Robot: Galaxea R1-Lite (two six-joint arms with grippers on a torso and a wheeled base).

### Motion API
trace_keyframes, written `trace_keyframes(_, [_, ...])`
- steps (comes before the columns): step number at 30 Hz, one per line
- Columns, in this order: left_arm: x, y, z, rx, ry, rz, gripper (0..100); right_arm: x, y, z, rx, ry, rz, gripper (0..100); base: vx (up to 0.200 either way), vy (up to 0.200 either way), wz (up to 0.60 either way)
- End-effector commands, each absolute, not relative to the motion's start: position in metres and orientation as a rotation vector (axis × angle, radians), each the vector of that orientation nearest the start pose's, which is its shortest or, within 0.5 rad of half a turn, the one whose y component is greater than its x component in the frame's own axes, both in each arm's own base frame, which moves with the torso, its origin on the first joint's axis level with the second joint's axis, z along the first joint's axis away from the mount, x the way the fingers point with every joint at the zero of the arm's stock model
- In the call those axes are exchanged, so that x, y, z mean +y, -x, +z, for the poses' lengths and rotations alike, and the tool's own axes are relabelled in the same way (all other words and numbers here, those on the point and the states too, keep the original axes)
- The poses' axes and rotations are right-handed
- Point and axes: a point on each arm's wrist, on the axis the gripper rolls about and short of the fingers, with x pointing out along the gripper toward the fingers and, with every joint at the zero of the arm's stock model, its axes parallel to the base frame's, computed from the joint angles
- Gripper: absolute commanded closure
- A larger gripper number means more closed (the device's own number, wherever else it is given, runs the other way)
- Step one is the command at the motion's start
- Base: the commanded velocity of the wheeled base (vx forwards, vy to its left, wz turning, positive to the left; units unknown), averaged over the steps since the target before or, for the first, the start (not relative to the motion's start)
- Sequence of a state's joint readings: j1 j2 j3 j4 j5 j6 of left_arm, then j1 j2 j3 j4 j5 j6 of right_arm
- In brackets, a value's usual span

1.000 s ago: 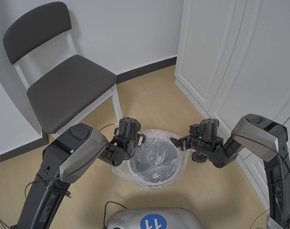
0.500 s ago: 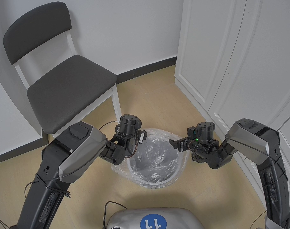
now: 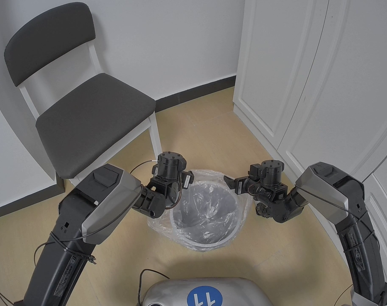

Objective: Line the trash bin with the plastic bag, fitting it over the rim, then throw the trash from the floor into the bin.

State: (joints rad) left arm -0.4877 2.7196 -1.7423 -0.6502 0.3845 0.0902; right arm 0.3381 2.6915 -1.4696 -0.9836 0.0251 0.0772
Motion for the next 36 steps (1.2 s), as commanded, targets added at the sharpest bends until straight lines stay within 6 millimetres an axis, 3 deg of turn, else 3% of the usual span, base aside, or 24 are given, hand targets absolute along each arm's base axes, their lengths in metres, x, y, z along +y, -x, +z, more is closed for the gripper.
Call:
trace_keyframes(1, [-0.236,-0.478,-0.024,0.3,-0.228,-0.102,0,0.168,-0.48,-0.051,0.247,-0.048,0.35,0,0.0,0.0,0.0])
trace_keyframes(15, [-0.23,-0.49,-0.038,0.302,-0.226,-0.082,0,0.168,-0.504,-0.083,0.251,-0.104,0.327,0,0.0,0.0,0.0])
trace_keyframes(32, [-0.216,-0.494,-0.051,0.363,-0.246,-0.06,0,0.162,-0.508,-0.088,0.281,-0.114,0.309,0,0.0,0.0,0.0])
trace_keyframes(36, [-0.216,-0.493,-0.054,0.373,-0.249,-0.061,0,0.162,-0.51,-0.074,0.248,-0.124,0.308,0,0.0,0.0,0.0])
